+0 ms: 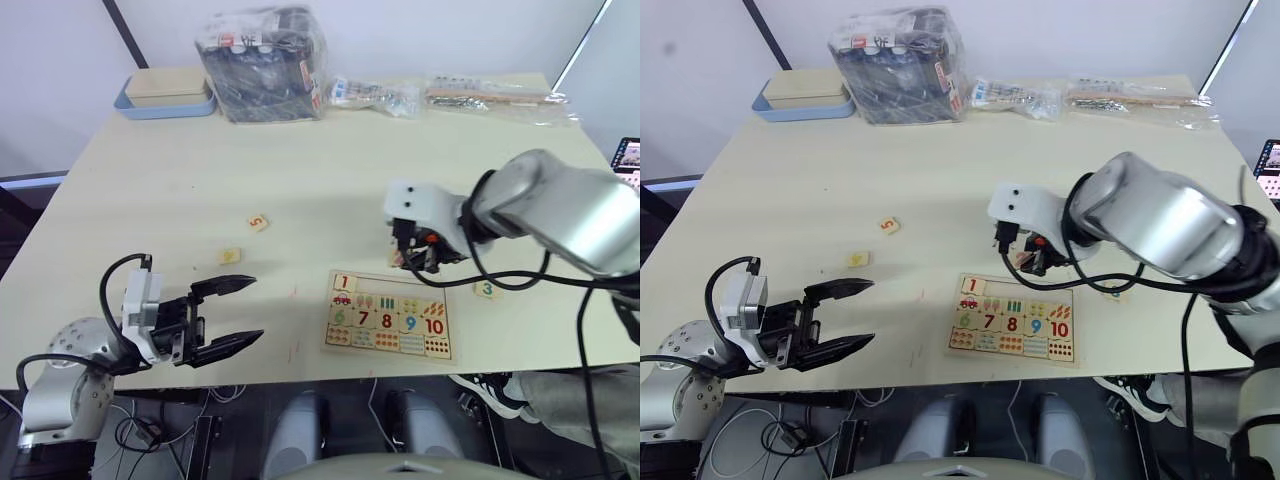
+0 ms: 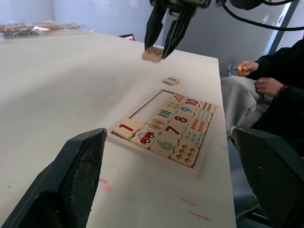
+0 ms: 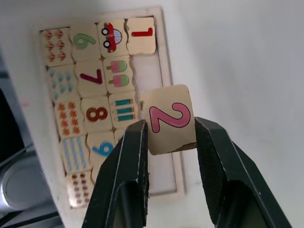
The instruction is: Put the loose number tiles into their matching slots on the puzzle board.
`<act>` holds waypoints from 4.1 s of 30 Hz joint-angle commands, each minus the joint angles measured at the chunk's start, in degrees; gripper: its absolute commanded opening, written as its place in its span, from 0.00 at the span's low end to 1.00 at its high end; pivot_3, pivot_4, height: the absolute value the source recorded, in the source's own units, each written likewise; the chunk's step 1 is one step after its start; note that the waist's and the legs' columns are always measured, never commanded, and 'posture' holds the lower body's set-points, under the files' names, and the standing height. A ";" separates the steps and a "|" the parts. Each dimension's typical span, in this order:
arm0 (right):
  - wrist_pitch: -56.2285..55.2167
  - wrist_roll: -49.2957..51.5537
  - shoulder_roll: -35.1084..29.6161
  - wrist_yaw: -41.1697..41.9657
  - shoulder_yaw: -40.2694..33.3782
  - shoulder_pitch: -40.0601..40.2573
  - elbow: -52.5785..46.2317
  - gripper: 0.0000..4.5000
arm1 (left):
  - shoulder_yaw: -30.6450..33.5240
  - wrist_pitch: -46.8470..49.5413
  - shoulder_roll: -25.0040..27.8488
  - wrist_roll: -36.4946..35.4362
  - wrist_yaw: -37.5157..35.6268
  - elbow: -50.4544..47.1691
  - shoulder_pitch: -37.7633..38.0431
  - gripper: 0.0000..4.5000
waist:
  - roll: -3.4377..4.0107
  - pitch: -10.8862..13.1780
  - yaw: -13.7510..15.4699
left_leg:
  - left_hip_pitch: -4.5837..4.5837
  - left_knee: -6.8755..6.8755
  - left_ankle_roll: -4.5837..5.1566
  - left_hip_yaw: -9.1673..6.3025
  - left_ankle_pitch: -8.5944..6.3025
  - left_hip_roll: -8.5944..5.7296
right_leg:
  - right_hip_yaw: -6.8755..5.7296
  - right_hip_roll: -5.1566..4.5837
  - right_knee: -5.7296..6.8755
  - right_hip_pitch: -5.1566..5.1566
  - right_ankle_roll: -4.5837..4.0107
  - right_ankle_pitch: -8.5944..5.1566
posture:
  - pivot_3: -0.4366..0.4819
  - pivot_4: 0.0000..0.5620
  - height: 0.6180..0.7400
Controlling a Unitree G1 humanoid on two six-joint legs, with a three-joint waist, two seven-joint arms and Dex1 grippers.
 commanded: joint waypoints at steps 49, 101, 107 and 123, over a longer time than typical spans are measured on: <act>-4.07 -1.99 14.99 -9.20 8.94 2.56 14.71 0.19 | 2.83 -1.02 -0.75 -0.76 3.26 -5.54 4.31 1.00 | 0.01 0.01 -0.23 | -0.01 0.00 0.02 -0.15 0.00 -0.06 | -0.15 0.11 0.02 0.04 0.17 0.09 | 0.48 0.27 1.00; -8.75 0.58 9.96 -8.18 -1.43 9.65 7.92 0.99 | 2.20 -1.20 -1.35 -0.39 4.15 -5.57 3.87 1.00 | 0.02 0.02 -0.06 | -0.05 -0.05 0.02 -0.25 0.00 -0.08 | -0.25 0.05 -0.08 0.03 0.03 0.00 | 0.48 0.27 1.00; -26.30 -1.74 6.01 -8.11 -11.70 23.34 5.75 0.99 | 2.24 -1.47 -1.40 -0.28 4.01 -4.98 3.78 1.00 | -0.03 0.02 -0.05 | -0.07 -0.06 0.02 -0.25 0.00 -0.08 | -0.26 0.08 -0.09 0.06 0.05 -0.01 | 0.48 0.27 1.00; -46.49 -4.38 11.24 -1.38 -17.87 34.99 11.46 0.01 | 2.34 -0.60 -0.78 -0.72 4.31 -5.69 3.47 1.00 | -0.04 0.03 0.03 | -0.02 -0.04 0.02 -0.17 0.00 0.01 | -0.16 0.21 -0.07 0.07 0.05 -0.02 | 0.48 0.27 1.00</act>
